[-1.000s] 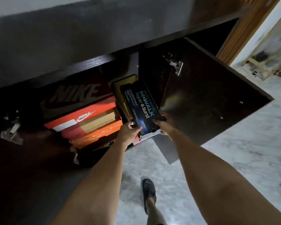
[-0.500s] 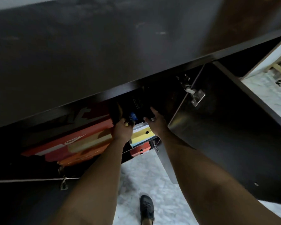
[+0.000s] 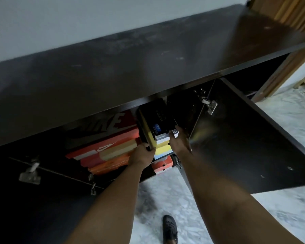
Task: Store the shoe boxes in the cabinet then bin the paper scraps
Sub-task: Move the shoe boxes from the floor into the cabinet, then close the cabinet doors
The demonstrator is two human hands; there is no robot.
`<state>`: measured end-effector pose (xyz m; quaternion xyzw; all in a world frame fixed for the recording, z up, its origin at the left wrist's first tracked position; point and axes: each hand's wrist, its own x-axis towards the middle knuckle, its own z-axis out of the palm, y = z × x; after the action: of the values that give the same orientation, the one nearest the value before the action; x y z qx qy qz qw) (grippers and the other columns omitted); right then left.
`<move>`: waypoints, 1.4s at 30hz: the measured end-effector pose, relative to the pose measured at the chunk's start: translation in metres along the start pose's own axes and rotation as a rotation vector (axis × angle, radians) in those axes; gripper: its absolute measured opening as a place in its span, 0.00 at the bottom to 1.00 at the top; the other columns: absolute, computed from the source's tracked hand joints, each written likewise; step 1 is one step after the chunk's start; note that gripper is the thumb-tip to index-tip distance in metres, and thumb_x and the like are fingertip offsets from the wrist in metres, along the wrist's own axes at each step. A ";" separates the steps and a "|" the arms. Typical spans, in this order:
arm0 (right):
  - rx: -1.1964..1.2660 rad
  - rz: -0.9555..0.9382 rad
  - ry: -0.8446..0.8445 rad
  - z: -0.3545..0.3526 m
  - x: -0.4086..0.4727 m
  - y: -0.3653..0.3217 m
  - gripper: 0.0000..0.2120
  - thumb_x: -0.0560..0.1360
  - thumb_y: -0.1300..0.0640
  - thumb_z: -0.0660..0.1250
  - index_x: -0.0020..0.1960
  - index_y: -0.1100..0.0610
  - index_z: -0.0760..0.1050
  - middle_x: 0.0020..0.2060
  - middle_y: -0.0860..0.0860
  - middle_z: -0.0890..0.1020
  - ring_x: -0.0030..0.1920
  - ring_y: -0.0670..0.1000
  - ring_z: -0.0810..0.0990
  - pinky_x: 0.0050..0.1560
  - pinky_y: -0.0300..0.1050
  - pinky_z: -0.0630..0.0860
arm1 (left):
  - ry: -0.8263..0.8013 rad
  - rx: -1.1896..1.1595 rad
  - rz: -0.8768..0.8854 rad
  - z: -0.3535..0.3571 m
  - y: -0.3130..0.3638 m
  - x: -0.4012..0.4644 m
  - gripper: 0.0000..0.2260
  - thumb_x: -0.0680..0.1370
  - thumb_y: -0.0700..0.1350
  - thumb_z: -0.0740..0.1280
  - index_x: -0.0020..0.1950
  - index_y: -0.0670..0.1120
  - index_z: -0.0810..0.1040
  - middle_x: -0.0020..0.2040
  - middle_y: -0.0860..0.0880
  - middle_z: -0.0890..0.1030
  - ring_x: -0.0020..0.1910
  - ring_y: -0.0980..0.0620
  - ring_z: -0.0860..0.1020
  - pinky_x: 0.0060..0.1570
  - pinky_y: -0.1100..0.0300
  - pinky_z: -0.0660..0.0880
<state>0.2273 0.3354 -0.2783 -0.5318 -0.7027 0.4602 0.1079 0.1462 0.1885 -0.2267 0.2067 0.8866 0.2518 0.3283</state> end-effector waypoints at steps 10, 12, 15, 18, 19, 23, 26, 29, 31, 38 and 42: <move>-0.046 -0.067 0.110 -0.008 -0.128 -0.053 0.24 0.79 0.41 0.63 0.71 0.50 0.72 0.65 0.60 0.75 0.64 0.63 0.77 0.65 0.55 0.74 | 0.081 0.461 0.461 -0.101 0.014 -0.071 0.18 0.79 0.54 0.63 0.67 0.50 0.76 0.58 0.47 0.83 0.56 0.44 0.82 0.45 0.56 0.75; -0.018 -0.054 0.153 -0.004 -0.154 -0.058 0.26 0.75 0.37 0.62 0.69 0.47 0.73 0.61 0.58 0.78 0.59 0.61 0.80 0.61 0.57 0.77 | 0.132 0.537 0.587 -0.122 0.013 -0.088 0.16 0.78 0.54 0.63 0.64 0.51 0.78 0.57 0.48 0.83 0.56 0.44 0.82 0.46 0.55 0.76; 0.026 -0.034 0.231 0.006 -0.207 -0.066 0.25 0.73 0.35 0.62 0.66 0.44 0.74 0.59 0.55 0.80 0.56 0.58 0.81 0.58 0.57 0.80 | 0.197 0.637 0.817 -0.152 0.006 -0.119 0.15 0.79 0.55 0.63 0.62 0.50 0.77 0.57 0.47 0.81 0.57 0.44 0.80 0.49 0.51 0.76; 0.030 -0.094 0.274 0.019 -0.271 -0.093 0.22 0.79 0.42 0.63 0.70 0.50 0.74 0.64 0.54 0.79 0.59 0.56 0.80 0.57 0.50 0.78 | 0.247 0.623 1.057 -0.192 -0.006 -0.145 0.17 0.79 0.55 0.62 0.64 0.50 0.77 0.60 0.47 0.79 0.61 0.44 0.76 0.54 0.47 0.76; 0.029 -0.125 0.277 0.023 -0.287 -0.101 0.22 0.81 0.45 0.63 0.71 0.52 0.73 0.65 0.53 0.78 0.61 0.55 0.79 0.56 0.47 0.76 | 0.278 0.612 1.122 -0.206 -0.010 -0.152 0.16 0.79 0.54 0.61 0.64 0.49 0.77 0.60 0.47 0.79 0.61 0.45 0.74 0.54 0.47 0.76; 0.067 -0.209 0.247 0.039 -0.347 -0.130 0.22 0.82 0.48 0.64 0.73 0.54 0.72 0.63 0.54 0.80 0.60 0.52 0.78 0.54 0.43 0.71 | 0.512 0.726 1.204 -0.261 -0.026 -0.154 0.18 0.80 0.52 0.60 0.67 0.49 0.76 0.65 0.46 0.78 0.66 0.41 0.70 0.59 0.46 0.70; 0.070 -0.269 0.140 0.059 -0.386 -0.153 0.23 0.82 0.45 0.65 0.73 0.55 0.72 0.67 0.54 0.78 0.64 0.53 0.78 0.61 0.46 0.75 | 0.378 0.816 0.928 -0.295 -0.048 -0.129 0.26 0.82 0.58 0.55 0.79 0.51 0.62 0.80 0.46 0.61 0.79 0.37 0.55 0.72 0.36 0.59; 0.029 -0.320 -0.058 0.083 -0.420 -0.182 0.30 0.77 0.35 0.65 0.72 0.51 0.72 0.65 0.52 0.79 0.59 0.51 0.81 0.56 0.50 0.81 | 0.212 0.837 0.773 -0.311 -0.074 -0.103 0.29 0.83 0.62 0.49 0.82 0.55 0.49 0.84 0.50 0.48 0.81 0.36 0.47 0.75 0.32 0.47; -0.017 -0.313 -0.203 0.097 -0.441 -0.206 0.36 0.73 0.30 0.67 0.74 0.49 0.70 0.64 0.49 0.80 0.54 0.49 0.84 0.47 0.48 0.83 | 0.201 0.772 0.804 -0.314 -0.082 -0.098 0.26 0.84 0.60 0.47 0.82 0.57 0.50 0.84 0.52 0.49 0.81 0.37 0.48 0.76 0.31 0.46; -0.344 -0.172 -0.486 0.124 -0.469 -0.234 0.25 0.80 0.57 0.67 0.75 0.56 0.67 0.42 0.56 0.77 0.39 0.56 0.81 0.45 0.61 0.85 | 0.204 0.700 0.843 -0.320 -0.084 -0.098 0.22 0.86 0.51 0.48 0.81 0.56 0.57 0.83 0.50 0.55 0.81 0.38 0.52 0.76 0.32 0.47; -0.451 -0.095 -0.478 0.108 -0.464 -0.239 0.22 0.79 0.57 0.68 0.73 0.55 0.71 0.55 0.60 0.81 0.51 0.62 0.85 0.44 0.63 0.85 | 0.189 0.690 0.832 -0.319 -0.082 -0.097 0.22 0.86 0.52 0.48 0.81 0.56 0.56 0.83 0.50 0.53 0.81 0.39 0.50 0.76 0.33 0.46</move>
<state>0.1946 -0.1176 0.0007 -0.3858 -0.8164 0.3992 -0.1592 -0.0216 -0.0270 -0.0179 0.6120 0.7868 0.0723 0.0331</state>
